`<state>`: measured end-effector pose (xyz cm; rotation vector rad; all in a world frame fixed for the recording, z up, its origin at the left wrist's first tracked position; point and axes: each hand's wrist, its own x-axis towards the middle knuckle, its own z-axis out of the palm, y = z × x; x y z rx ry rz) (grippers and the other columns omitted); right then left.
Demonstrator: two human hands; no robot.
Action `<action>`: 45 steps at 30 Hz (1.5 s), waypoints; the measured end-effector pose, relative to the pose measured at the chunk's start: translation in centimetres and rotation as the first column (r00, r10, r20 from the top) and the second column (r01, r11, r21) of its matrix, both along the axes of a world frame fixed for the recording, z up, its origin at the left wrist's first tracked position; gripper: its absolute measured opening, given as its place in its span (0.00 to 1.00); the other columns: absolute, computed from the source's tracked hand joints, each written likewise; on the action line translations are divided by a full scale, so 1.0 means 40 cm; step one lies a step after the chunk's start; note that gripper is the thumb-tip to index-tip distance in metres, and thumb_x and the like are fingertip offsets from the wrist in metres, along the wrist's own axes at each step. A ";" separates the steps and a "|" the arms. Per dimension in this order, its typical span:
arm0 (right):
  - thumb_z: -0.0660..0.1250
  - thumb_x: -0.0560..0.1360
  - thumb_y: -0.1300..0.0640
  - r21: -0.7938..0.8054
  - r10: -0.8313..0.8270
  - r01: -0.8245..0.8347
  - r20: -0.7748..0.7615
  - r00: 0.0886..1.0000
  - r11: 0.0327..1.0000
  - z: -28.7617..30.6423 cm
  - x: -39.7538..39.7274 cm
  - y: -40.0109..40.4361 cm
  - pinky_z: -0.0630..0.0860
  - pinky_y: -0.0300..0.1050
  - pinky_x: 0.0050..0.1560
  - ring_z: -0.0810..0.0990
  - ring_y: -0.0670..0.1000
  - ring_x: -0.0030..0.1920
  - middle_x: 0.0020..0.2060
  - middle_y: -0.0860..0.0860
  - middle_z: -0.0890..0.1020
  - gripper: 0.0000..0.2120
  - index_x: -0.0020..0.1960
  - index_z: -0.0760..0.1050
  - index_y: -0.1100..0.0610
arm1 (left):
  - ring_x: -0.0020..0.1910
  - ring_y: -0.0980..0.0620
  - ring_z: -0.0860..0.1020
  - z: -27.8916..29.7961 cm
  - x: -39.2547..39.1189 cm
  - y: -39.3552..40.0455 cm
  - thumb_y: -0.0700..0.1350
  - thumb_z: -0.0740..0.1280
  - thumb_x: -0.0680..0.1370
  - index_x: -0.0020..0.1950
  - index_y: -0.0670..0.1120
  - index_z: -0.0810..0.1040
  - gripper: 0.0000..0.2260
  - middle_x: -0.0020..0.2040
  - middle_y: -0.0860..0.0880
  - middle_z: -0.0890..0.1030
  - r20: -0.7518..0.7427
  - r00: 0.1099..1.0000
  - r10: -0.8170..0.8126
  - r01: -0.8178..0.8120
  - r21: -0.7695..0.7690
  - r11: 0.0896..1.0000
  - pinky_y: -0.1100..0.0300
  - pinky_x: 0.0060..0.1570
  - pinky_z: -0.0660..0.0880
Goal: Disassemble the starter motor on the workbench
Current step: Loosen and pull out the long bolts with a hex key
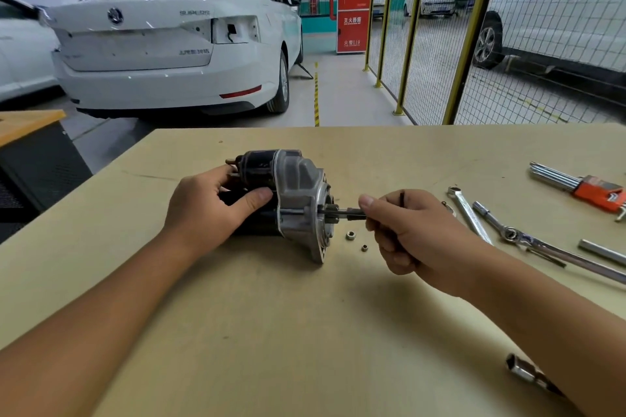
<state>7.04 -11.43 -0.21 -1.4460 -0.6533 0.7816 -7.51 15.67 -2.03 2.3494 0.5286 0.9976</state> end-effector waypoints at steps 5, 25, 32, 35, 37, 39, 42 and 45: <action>0.63 0.78 0.37 -0.043 0.148 -0.142 0.204 0.968 0.989 0.013 0.025 -0.027 0.62 0.39 0.25 0.64 0.53 0.25 0.26 0.59 0.72 0.23 0.37 0.78 0.55 | 0.41 0.53 0.82 0.003 -0.004 -0.005 0.73 0.67 0.68 0.52 0.57 0.85 0.25 0.41 0.59 0.84 0.008 1.000 0.017 -0.017 0.064 0.998 0.50 0.43 0.79; 0.65 0.79 0.49 -0.037 0.217 -0.215 0.220 0.951 0.976 0.008 0.039 -0.043 0.56 0.40 0.28 0.56 0.50 0.25 0.24 0.53 0.64 0.20 0.34 0.66 0.58 | 0.41 0.63 0.81 -0.015 0.009 0.003 0.71 0.70 0.69 0.53 0.58 0.84 0.21 0.42 0.60 0.84 0.066 0.995 -0.071 0.069 0.033 0.997 0.59 0.42 0.76; 0.65 0.79 0.48 -0.051 0.202 -0.195 0.274 0.940 0.979 0.015 0.037 -0.044 0.57 0.42 0.28 0.58 0.51 0.25 0.24 0.55 0.65 0.19 0.34 0.68 0.58 | 0.41 0.61 0.81 -0.021 0.012 0.009 0.70 0.70 0.70 0.53 0.60 0.82 0.19 0.42 0.61 0.84 0.063 0.993 -0.102 0.102 0.005 0.995 0.52 0.44 0.80; 0.64 0.79 0.48 -0.061 0.199 -0.190 0.315 0.928 0.980 0.020 0.033 -0.046 0.59 0.41 0.27 0.60 0.51 0.24 0.23 0.55 0.66 0.20 0.32 0.69 0.56 | 0.42 0.59 0.81 -0.025 0.013 0.013 0.71 0.69 0.71 0.55 0.60 0.82 0.21 0.44 0.60 0.84 0.042 0.992 -0.117 0.118 -0.022 0.993 0.48 0.45 0.81; 0.64 0.79 0.47 -0.070 0.203 -0.191 0.354 0.913 0.979 0.023 0.029 -0.049 0.60 0.40 0.27 0.61 0.52 0.24 0.23 0.55 0.67 0.20 0.31 0.69 0.55 | 0.44 0.57 0.82 -0.025 0.014 0.015 0.71 0.68 0.72 0.57 0.59 0.81 0.22 0.46 0.58 0.85 0.021 0.992 -0.128 0.129 -0.035 0.991 0.46 0.47 0.81; 0.63 0.80 0.47 -0.074 0.204 -0.190 0.381 0.902 0.979 0.025 0.024 -0.051 0.61 0.41 0.27 0.61 0.52 0.24 0.23 0.54 0.68 0.21 0.31 0.69 0.54 | 0.47 0.54 0.83 -0.025 0.016 0.015 0.71 0.68 0.72 0.60 0.59 0.81 0.23 0.48 0.58 0.85 0.004 0.990 -0.141 0.141 -0.045 0.989 0.44 0.50 0.81; 0.63 0.80 0.46 -0.075 0.198 -0.184 0.414 0.888 0.980 0.028 0.020 -0.051 0.63 0.40 0.27 0.62 0.52 0.23 0.22 0.53 0.69 0.21 0.31 0.69 0.54 | 0.49 0.53 0.83 -0.024 0.015 0.016 0.72 0.67 0.72 0.61 0.59 0.80 0.24 0.50 0.58 0.85 -0.008 0.989 -0.149 0.148 -0.051 0.988 0.43 0.51 0.81; 0.63 0.80 0.47 -0.061 0.179 -0.169 0.441 0.879 0.984 0.029 0.013 -0.052 0.63 0.40 0.26 0.63 0.52 0.22 0.22 0.50 0.70 0.21 0.30 0.68 0.52 | 0.50 0.52 0.83 -0.025 0.014 0.021 0.73 0.66 0.72 0.61 0.59 0.80 0.25 0.50 0.57 0.85 -0.013 0.988 -0.154 0.153 -0.054 0.987 0.42 0.53 0.81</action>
